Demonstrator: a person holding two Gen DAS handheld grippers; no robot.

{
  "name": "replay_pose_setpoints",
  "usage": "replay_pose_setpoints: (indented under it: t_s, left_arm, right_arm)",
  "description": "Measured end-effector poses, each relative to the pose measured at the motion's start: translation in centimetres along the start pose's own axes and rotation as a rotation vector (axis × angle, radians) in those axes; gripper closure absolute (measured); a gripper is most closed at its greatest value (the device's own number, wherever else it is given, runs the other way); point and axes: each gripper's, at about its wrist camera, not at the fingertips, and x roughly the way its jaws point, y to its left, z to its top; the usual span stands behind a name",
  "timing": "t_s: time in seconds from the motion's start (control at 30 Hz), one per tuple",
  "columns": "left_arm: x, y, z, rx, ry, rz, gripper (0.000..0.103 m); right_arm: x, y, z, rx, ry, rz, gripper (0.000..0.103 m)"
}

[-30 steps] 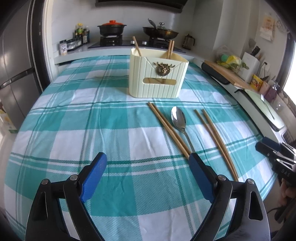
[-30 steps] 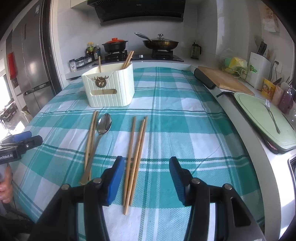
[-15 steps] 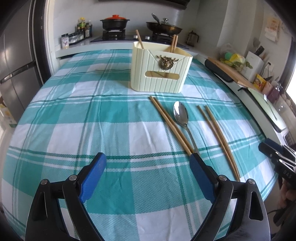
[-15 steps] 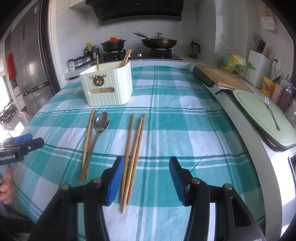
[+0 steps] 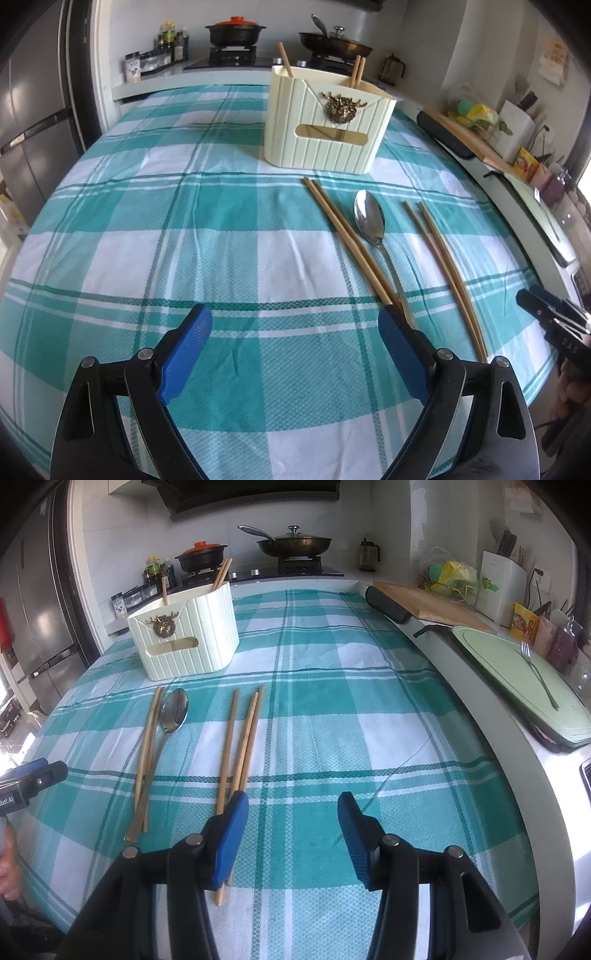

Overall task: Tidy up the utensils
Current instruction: 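Lower both open tools around separate wooden chopsticks on the cloth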

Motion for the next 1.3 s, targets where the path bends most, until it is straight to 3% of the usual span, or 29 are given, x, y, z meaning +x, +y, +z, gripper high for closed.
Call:
replay_pose_setpoints:
  t_s: [0.43,1.03,1.3]
  left_arm:
    - [1.4,0.2,-0.1,-0.045,0.033,0.029,0.011]
    - [4.3,0.5,2.4,-0.128,0.04,0.022,0.011]
    - [6.7,-1.1,3.9,-0.099,0.031,0.045,0.011]
  right_arm:
    - [0.3,-0.8,-0.6,0.02,0.008,-0.012,0.052]
    - [-0.2,-1.5,-1.0,0.04,-0.008,-0.008,0.052]
    - [-0.3,-1.4,-1.1,0.039,-0.01,0.005,0.052]
